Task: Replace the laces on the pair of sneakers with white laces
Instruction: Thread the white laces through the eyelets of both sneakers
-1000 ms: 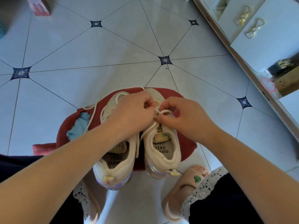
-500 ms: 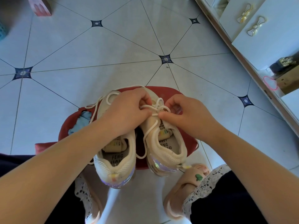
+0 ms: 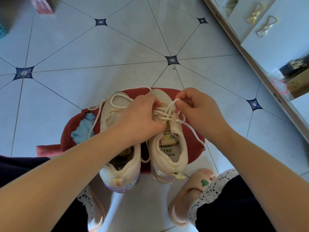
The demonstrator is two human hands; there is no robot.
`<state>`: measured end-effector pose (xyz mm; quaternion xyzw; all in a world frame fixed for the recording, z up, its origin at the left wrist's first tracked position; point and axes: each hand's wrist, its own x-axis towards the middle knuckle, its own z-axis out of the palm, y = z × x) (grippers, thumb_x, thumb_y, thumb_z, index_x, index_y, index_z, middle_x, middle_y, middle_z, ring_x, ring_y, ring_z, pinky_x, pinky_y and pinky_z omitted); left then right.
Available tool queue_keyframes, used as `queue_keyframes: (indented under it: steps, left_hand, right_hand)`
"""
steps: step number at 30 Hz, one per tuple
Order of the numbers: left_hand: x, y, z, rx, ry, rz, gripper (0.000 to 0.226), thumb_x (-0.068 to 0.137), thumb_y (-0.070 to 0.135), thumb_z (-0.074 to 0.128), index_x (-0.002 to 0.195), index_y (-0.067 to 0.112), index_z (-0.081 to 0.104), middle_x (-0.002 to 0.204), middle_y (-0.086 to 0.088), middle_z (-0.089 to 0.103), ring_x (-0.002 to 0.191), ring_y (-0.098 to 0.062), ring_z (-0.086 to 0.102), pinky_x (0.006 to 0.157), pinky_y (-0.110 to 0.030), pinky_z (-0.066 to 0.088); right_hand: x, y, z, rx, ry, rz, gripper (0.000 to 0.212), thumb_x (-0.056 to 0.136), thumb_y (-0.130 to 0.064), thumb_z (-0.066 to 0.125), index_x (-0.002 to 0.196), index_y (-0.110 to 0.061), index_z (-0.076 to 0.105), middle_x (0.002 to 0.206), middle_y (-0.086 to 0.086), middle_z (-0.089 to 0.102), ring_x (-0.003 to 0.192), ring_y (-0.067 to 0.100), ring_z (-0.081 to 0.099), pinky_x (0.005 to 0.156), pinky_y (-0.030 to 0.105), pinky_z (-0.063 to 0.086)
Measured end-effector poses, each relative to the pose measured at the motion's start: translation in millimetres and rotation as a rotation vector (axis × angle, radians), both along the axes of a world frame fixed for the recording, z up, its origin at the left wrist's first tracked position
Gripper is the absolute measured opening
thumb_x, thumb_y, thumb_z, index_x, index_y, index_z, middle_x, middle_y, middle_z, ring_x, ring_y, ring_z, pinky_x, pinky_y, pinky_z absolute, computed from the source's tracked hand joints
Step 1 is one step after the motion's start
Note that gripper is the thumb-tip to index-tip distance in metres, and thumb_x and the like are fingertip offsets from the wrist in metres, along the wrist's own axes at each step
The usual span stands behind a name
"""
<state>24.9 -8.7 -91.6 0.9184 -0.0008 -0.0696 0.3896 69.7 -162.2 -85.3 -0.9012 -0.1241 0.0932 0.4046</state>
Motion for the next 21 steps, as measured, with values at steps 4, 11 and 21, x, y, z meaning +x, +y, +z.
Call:
queue_keyframes:
  steps: [4, 11, 21]
  left_hand:
    - [2, 1, -3, -0.008, 0.053, 0.026, 0.025, 0.075, 0.023, 0.063, 0.097, 0.022, 0.051, 0.087, 0.007, 0.054, 0.072, -0.007, 0.049, 0.062, -0.023, 0.041]
    - [1, 4, -1, -0.045, 0.068, 0.068, 0.017, 0.077, 0.022, 0.066, 0.091, 0.024, 0.056, 0.077, 0.010, 0.054, 0.069, -0.005, 0.049, 0.063, -0.018, 0.040]
    - [3, 2, 0, -0.058, 0.073, 0.091, 0.019, 0.074, 0.019, 0.067, 0.088, 0.027, 0.057, 0.079, 0.012, 0.053, 0.070, -0.003, 0.048, 0.057, -0.017, 0.035]
  right_hand:
    - [0, 0, 1, -0.106, -0.022, 0.026, 0.025, 0.093, -0.020, 0.048, 0.072, -0.033, 0.049, 0.068, -0.014, 0.056, 0.058, -0.002, 0.049, 0.050, 0.003, 0.036]
    - [13, -15, 17, -0.167, 0.004, 0.038, 0.029, 0.094, -0.016, 0.039, 0.072, -0.031, 0.050, 0.069, -0.013, 0.054, 0.057, 0.001, 0.047, 0.052, 0.015, 0.038]
    - [2, -20, 13, -0.009, 0.352, 0.160, 0.004, 0.084, -0.023, 0.064, 0.086, -0.020, 0.067, 0.075, 0.000, 0.069, 0.070, 0.009, 0.063, 0.073, 0.024, 0.052]
